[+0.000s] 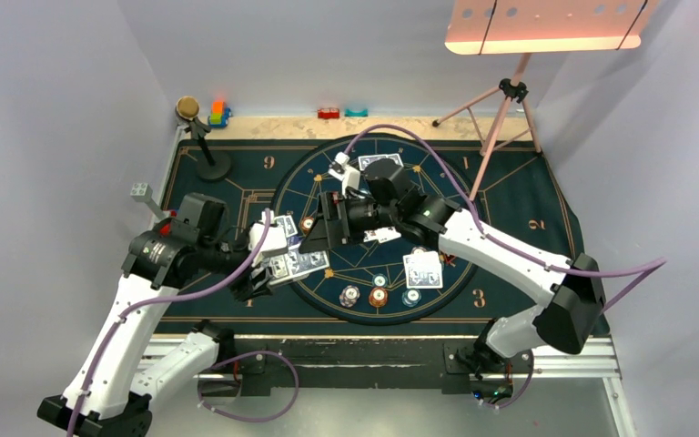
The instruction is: Distribute texas hold em gaming equipment
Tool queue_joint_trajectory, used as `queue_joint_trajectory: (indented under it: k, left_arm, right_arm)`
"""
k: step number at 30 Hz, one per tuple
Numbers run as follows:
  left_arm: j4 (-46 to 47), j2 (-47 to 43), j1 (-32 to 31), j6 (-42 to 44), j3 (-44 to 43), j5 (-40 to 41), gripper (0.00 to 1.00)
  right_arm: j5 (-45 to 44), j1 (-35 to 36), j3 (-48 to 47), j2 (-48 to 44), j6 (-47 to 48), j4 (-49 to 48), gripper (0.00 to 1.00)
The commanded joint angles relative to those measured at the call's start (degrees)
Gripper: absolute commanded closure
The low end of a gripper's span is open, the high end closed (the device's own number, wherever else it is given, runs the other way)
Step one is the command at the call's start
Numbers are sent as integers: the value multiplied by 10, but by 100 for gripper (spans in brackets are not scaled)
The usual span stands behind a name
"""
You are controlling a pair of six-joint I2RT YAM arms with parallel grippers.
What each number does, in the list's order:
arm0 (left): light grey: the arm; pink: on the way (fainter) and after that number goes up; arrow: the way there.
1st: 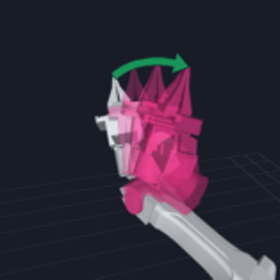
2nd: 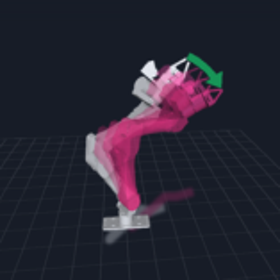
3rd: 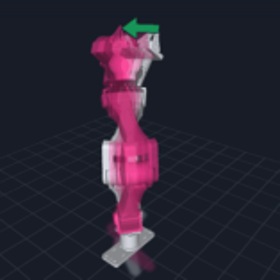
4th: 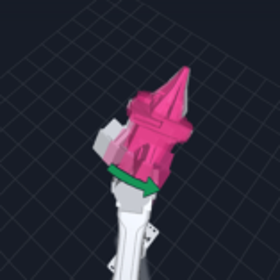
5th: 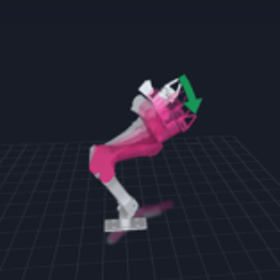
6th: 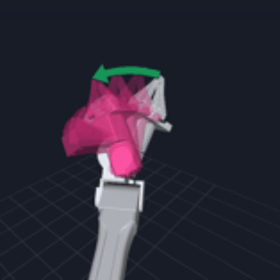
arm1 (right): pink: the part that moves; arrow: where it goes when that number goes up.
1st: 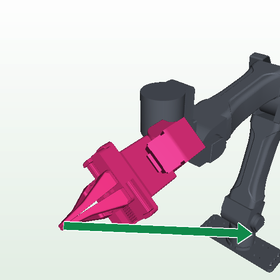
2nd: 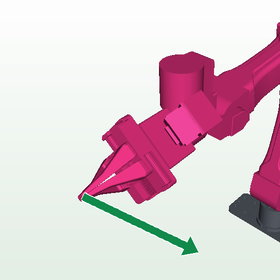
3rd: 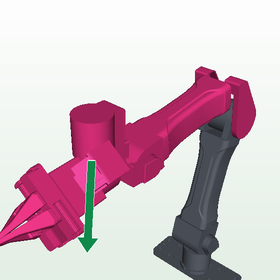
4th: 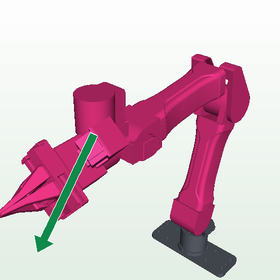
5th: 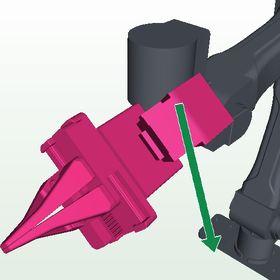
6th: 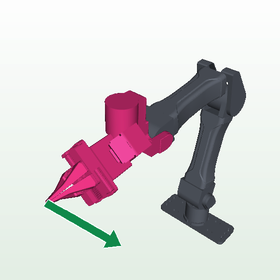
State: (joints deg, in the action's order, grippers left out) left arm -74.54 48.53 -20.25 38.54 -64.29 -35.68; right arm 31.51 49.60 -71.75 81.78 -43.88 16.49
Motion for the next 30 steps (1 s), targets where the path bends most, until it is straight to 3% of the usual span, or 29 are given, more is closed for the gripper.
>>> queue_joint_trajectory:
  k: [1, 5, 14, 20, 30]
  left_arm:
    - [21, 1, 4, -5, -19, -11, 100]
    - [21, 0, 4, -5, -21, -10, 100]
    - [24, 2, 4, -9, -25, -19, 100]
    - [19, -4, 4, -8, -25, -19, 100]
    - [18, -9, 4, -8, -22, -23, 100]
  right_arm:
    - [20, 10, 8, 7, -14, -37, 3]
    - [30, 10, 23, 6, -7, -27, 7]
    - [15, 9, 37, 0, -5, -15, 46]
    - [-22, 1, 13, -15, 15, 30, 58]
    - [-70, -7, -19, -35, 42, 88, 68]
